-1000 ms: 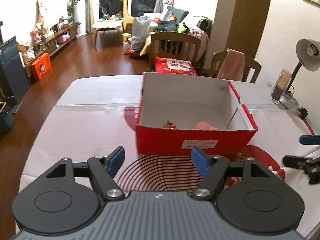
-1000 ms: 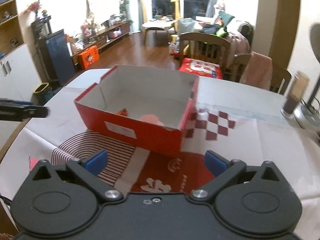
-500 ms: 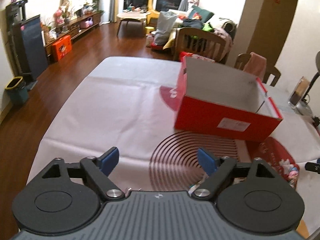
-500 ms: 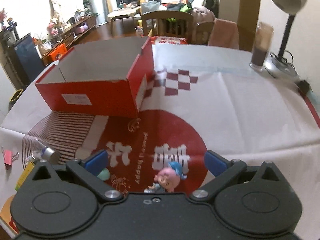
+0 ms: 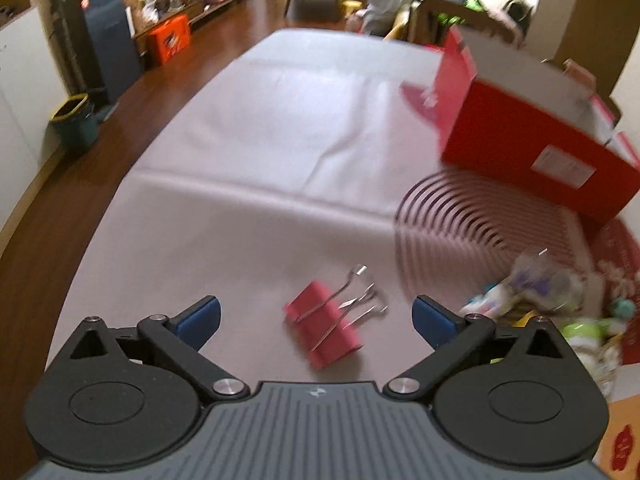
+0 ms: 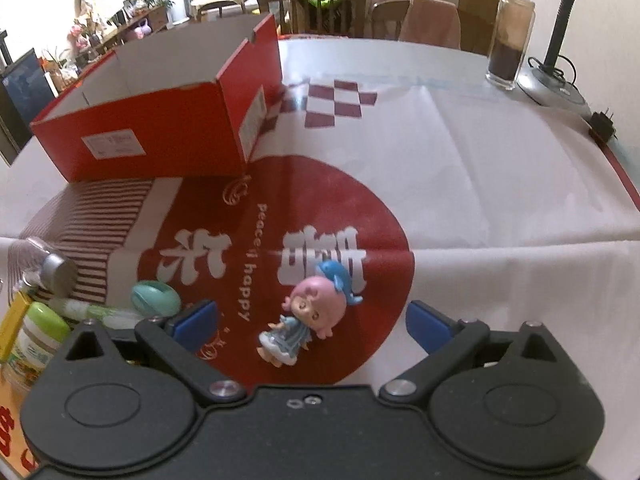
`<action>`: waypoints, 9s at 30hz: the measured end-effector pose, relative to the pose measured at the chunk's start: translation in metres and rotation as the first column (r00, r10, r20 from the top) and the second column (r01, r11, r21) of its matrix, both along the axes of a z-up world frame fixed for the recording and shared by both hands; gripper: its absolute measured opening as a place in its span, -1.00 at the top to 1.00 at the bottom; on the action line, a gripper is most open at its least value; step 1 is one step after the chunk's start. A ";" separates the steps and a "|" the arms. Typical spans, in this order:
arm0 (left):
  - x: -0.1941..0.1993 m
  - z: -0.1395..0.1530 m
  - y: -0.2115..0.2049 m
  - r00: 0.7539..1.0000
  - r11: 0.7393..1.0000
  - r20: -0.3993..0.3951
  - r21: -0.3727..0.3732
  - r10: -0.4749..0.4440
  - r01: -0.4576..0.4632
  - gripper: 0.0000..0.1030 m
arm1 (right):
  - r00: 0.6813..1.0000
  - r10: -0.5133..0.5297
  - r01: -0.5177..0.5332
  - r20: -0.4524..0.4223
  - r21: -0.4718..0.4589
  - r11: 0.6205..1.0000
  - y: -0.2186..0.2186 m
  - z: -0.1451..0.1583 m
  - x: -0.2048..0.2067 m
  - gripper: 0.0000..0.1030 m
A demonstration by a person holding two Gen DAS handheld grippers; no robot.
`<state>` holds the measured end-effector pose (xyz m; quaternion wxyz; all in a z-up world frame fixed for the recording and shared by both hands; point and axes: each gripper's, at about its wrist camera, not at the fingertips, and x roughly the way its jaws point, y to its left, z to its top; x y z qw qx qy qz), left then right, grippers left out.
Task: Organize rigid objects
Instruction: 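Withdraw both tools from the box toward the red binder clip and doll, then grasp the red binder clip with the left tool while the right tool grasps the pink-haired doll, then carry the binder clip and doll into the red shoebox with both tools, then open the left tool dropping the clip while the right tool releases the doll, then lift both tools up out of the shoebox, then reach the left tool to the yellow box while the right tool reaches the correction tape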
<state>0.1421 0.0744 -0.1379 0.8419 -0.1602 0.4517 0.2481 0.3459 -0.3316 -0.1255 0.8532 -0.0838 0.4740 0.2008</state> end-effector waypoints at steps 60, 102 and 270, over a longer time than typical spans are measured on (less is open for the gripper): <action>0.010 -0.015 -0.016 0.999 0.999 0.012 0.010 -0.036 0.036 0.38 | 0.999 -0.004 0.005 -0.038 0.006 1.000 0.006 0.009 0.000 0.21; 0.165 0.109 -0.048 0.956 0.971 0.178 -0.019 -0.233 0.240 0.38 | 0.964 0.214 -0.238 0.159 0.150 0.960 0.089 0.117 0.063 0.22; 0.051 -0.001 -0.107 0.931 0.930 -0.019 0.045 -0.366 0.366 -0.82 | 0.980 0.191 -0.193 -0.057 -0.036 0.980 0.112 -0.013 -0.055 -0.94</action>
